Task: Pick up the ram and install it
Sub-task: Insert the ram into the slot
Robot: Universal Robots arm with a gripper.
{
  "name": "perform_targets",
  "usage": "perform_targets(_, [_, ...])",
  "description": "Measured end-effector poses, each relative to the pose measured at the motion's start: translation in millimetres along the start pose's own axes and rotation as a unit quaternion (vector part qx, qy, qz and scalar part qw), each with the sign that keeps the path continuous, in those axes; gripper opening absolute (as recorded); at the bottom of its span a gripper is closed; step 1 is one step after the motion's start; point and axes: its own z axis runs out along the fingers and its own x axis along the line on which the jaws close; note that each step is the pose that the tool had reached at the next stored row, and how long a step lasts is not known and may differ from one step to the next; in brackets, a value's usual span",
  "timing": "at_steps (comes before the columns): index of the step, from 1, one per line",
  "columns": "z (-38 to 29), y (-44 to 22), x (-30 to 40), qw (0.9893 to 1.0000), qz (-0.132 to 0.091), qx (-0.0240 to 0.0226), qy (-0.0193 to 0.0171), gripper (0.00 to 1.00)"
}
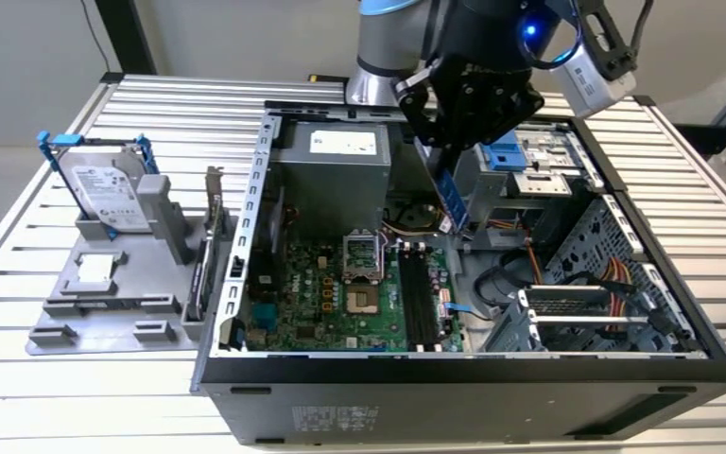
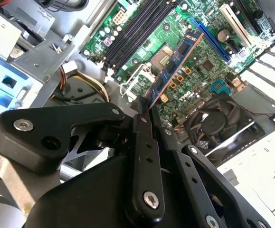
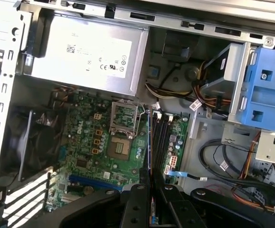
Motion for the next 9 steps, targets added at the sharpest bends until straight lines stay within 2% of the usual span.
perform_targets(9, [1.2, -3.0, -3.2, 0.9999, 0.013, -0.0010, -0.0005, 0.00])
